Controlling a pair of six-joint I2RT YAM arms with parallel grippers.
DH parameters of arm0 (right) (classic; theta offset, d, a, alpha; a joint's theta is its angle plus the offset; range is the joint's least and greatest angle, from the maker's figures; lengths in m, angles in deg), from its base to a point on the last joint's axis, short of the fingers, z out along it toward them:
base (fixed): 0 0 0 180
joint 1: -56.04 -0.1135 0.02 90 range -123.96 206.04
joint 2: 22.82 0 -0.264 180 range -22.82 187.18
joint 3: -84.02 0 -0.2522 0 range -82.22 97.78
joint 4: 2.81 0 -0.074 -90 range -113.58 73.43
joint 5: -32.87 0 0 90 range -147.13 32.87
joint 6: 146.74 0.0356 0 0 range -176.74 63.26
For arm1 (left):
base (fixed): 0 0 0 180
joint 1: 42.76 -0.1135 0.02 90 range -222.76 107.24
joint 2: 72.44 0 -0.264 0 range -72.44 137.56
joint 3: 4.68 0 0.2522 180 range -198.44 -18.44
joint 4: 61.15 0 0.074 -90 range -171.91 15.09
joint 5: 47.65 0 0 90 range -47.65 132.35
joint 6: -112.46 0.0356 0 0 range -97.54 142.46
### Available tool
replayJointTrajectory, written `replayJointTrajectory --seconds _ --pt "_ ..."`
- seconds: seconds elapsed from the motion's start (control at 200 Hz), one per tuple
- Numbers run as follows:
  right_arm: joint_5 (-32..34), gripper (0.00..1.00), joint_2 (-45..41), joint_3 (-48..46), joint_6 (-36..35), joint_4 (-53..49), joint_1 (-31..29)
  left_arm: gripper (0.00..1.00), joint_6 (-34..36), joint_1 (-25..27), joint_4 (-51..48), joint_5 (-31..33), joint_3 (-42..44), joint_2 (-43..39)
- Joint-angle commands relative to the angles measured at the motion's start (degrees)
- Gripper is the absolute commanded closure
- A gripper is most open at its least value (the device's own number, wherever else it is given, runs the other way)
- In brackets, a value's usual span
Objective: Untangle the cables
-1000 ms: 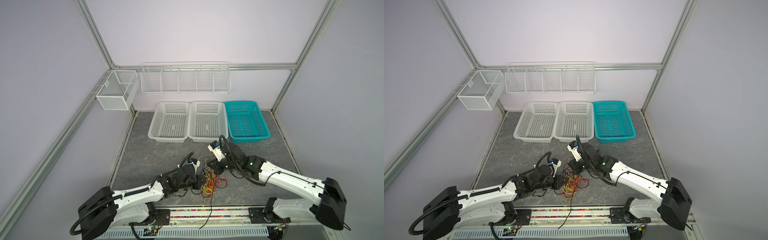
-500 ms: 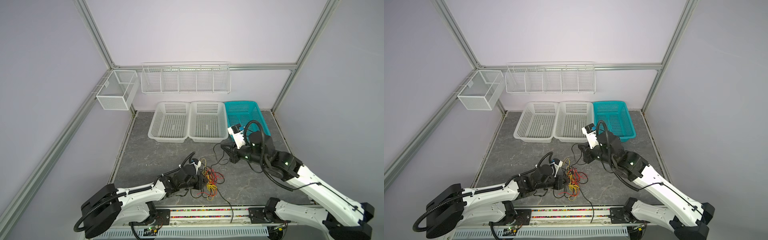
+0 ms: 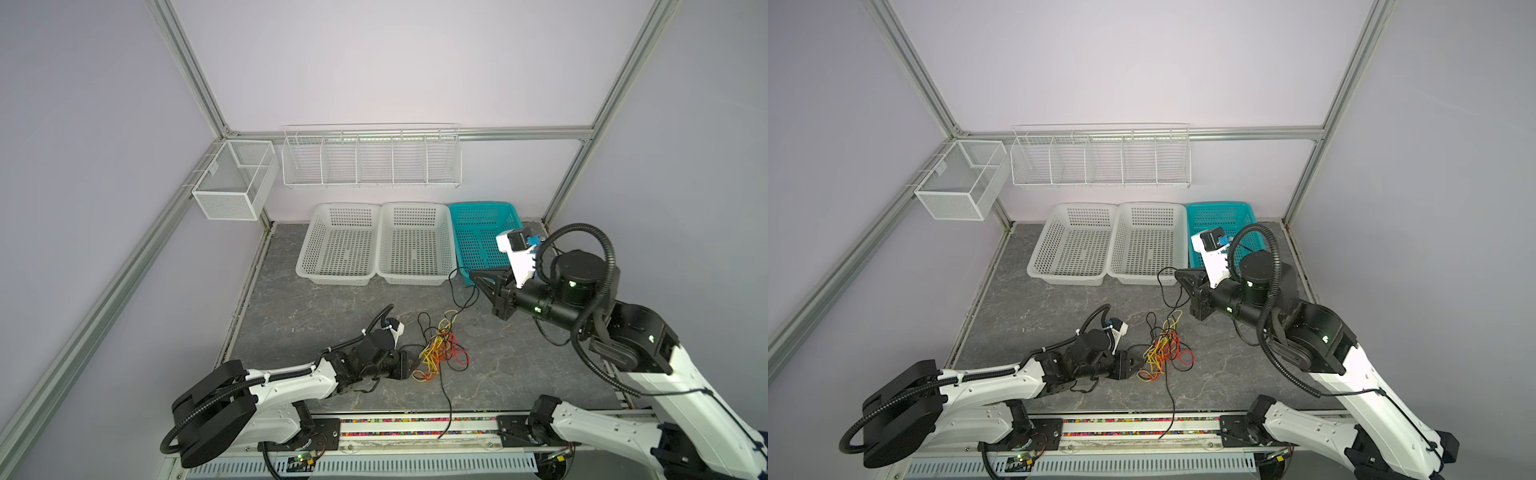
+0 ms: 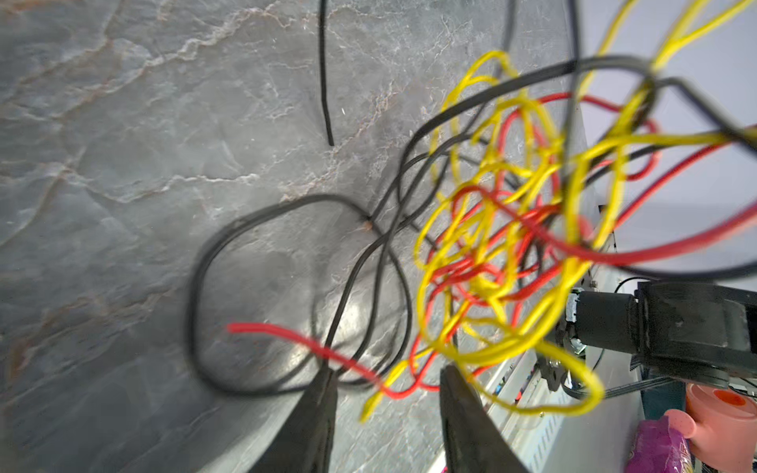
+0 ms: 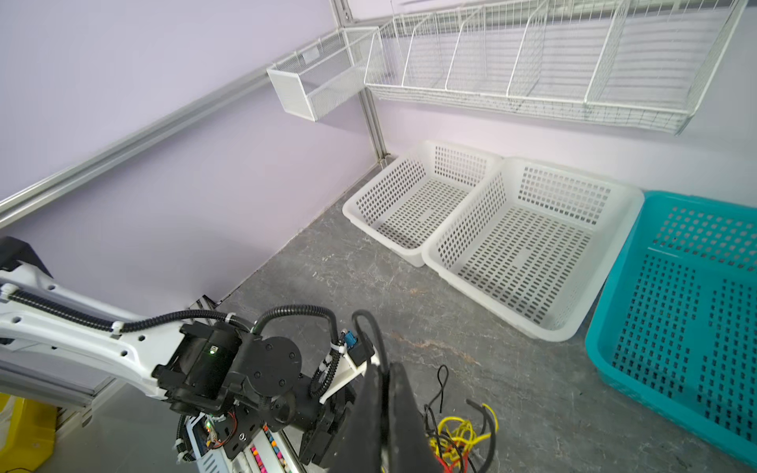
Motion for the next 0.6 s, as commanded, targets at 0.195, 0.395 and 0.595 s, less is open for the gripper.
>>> replayJointTrajectory --seconds 0.195,0.395,0.595 --pt "2.11 0.94 -4.34 -8.92 -0.31 -3.39 0.41 0.50 0.36 -0.15 1.06 0.48 0.51 -0.94" --pt "3.34 0.94 -8.11 -20.46 3.09 -3.18 0.71 0.40 -1.12 -0.15 4.25 -2.77 0.10 -2.17" --pt "7.21 0.91 -9.40 -28.13 8.30 -7.78 1.03 0.39 -1.71 -0.15 5.06 -3.55 -0.38 -2.08"
